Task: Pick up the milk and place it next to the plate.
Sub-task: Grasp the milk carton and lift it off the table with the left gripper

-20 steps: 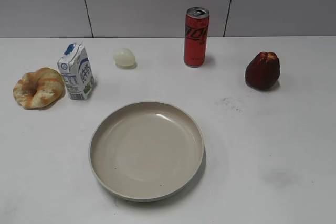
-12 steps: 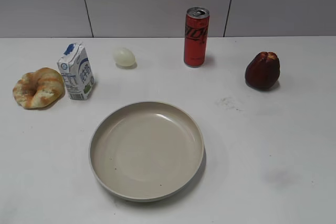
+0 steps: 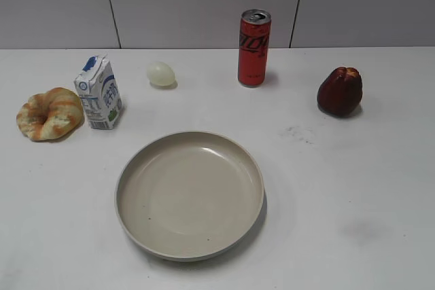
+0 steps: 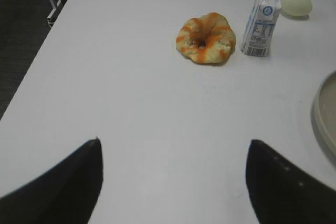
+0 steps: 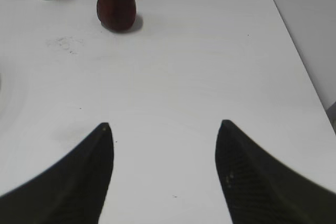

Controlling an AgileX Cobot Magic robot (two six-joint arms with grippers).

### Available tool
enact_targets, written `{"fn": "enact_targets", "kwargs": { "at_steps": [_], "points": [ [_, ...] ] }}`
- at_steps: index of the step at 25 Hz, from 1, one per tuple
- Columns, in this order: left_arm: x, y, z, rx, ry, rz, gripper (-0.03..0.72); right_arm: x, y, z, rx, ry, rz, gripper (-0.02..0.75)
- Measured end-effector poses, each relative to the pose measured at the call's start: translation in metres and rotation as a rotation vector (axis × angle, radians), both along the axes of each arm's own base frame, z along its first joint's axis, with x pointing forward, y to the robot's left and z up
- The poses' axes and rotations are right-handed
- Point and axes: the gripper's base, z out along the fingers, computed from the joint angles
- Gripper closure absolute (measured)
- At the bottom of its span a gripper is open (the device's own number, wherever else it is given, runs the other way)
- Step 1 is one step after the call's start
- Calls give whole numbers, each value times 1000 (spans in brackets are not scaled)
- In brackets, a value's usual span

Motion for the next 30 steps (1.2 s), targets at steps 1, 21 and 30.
{"fn": "enact_targets", "kwargs": {
  "at_steps": [1, 21, 30],
  "points": [
    [7, 0, 4, 0, -4, 0, 49, 0, 0, 0, 0, 0, 0, 272],
    [274, -49, 28, -72, 334, -199, 50, 0, 0, 0, 0, 0, 0, 272],
    [343, -107, -14, -8, 481, -343, 50, 0, 0, 0, 0, 0, 0, 272]
  ]
}}
